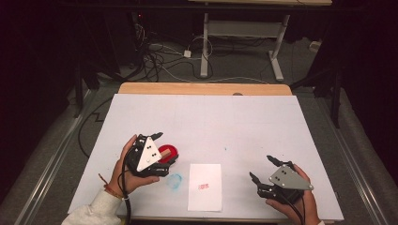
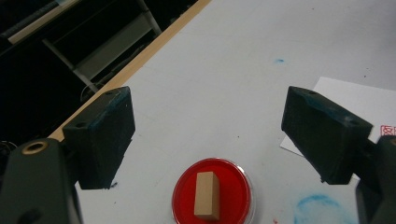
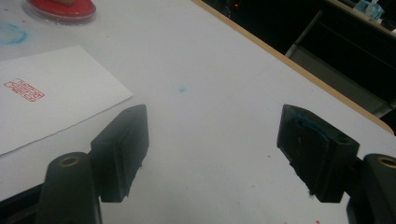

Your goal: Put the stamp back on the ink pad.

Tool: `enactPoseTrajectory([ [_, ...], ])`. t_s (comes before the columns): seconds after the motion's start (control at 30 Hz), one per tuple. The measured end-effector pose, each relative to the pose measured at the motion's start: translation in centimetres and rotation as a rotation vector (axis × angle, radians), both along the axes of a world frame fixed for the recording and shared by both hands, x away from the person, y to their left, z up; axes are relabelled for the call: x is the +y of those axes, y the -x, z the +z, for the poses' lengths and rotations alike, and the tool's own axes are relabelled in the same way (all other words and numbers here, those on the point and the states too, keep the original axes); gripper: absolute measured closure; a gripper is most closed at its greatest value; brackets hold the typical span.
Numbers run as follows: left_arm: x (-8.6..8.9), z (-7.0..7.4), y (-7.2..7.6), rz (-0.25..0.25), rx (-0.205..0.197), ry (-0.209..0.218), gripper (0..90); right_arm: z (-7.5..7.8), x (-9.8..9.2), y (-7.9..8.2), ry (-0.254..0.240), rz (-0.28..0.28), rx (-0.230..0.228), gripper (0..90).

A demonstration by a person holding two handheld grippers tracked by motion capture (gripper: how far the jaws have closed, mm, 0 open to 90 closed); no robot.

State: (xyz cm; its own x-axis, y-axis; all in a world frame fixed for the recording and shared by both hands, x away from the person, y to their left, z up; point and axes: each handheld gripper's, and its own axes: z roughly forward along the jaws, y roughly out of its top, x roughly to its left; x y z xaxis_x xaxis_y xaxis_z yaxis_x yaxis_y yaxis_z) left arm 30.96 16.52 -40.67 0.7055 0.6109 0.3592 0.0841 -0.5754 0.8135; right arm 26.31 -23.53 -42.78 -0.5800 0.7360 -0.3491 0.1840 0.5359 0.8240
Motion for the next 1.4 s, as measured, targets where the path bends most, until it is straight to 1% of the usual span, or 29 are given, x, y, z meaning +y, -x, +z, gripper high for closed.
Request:
enactPoseTrajectory([
  [0.07,0.2,-0.1,0.2,0.001,-0.009,0.009,16.2,0.0,0.0,0.0,0.000,0.000,-0.003,25.9],
  [0.1,0.3,-0.1,0.2,0.001,-0.008,0.002,16.2,0.0,0.1,0.1,-0.003,0.004,-0.003,25.9],
  [0.17,0.4,-0.2,0.5,0.007,-0.023,-0.018,16.2,0.0,0.1,0.1,0.000,0.004,-0.005,25.7],
  [0.23,0.6,-0.2,0.7,0.004,-0.024,-0.019,16.2,0.0,0.1,0.1,-0.003,0.007,-0.004,25.7],
  [0.3,0.7,-0.3,0.9,0.012,-0.036,-0.023,16.2,0.0,0.1,0.2,-0.002,0.008,-0.004,25.5],
  [0.37,0.8,-0.4,1.1,0.008,-0.035,-0.031,16.2,0.0,0.2,0.2,-0.001,0.011,-0.003,25.4],
  [0.43,1.0,-0.5,1.3,0.006,-0.043,-0.034,16.2,-0.1,0.2,0.3,-0.005,0.012,-0.002,25.4],
  [0.47,1.1,-0.5,1.4,0.003,-0.038,-0.036,16.2,0.0,0.1,0.3,-0.003,0.010,-0.003,25.2],
  [0.53,1.2,-0.6,1.6,0.009,-0.048,-0.039,16.2,0.0,0.1,0.4,-0.004,0.012,-0.007,25.1],
  [0.63,1.6,-0.8,1.8,0.011,-0.048,-0.036,16.2,0.0,0.0,0.4,-0.006,0.013,-0.009,25.1],
  [0.7,1.8,-0.8,1.9,0.009,-0.039,-0.036,16.2,0.0,0.0,0.5,-0.006,0.013,-0.011,25.1],
  [0.73,2.0,-0.9,2.0,0.012,-0.044,-0.033,16.2,0.0,0.0,0.5,-0.005,0.012,-0.011,25.1],
  [0.77,2.1,-1.0,2.1,0.015,-0.046,-0.035,16.2,0.0,0.0,0.5,-0.004,0.010,-0.012,25.1],
  [0.83,2.4,-1.2,2.2,0.018,-0.037,-0.042,16.2,0.0,0.0,0.5,-0.006,0.011,-0.009,25.1],
  [0.97,2.8,-1.6,2.6,0.032,-0.051,-0.053,16.2,0.0,0.0,0.6,-0.007,0.009,-0.014,25.1],
  [1.0,2.9,-1.7,2.6,0.032,-0.050,-0.049,16.2,0.0,0.0,0.6,-0.007,0.009,-0.014,25.0],
  [1.07,3.2,-1.9,2.8,0.035,-0.045,-0.045,16.2,0.0,0.0,0.6,-0.011,0.009,-0.014,25.0],
  [1.17,3.6,-2.4,3.0,0.045,-0.039,-0.051,16.2,0.0,-0.1,0.6,-0.013,0.008,-0.014,24.7],
  [1.2,3.7,-2.6,3.0,0.046,-0.031,-0.058,16.2,0.0,-0.1,0.6,-0.012,0.008,-0.014,24.7],
  [1.27,3.9,-3.0,3.1,0.054,-0.033,-0.074,16.2,0.0,-0.1,0.6,-0.014,0.009,-0.014,24.5],
  [1.33,4.2,-3.4,3.2,0.059,-0.011,-0.064,16.2,0.0,-0.1,0.5,-0.013,0.009,-0.014,24.4],
  [1.4,4.4,-3.8,3.3,0.073,-0.011,-0.075,16.2,-0.1,-0.1,0.4,-0.014,0.004,-0.012,24.1],
])
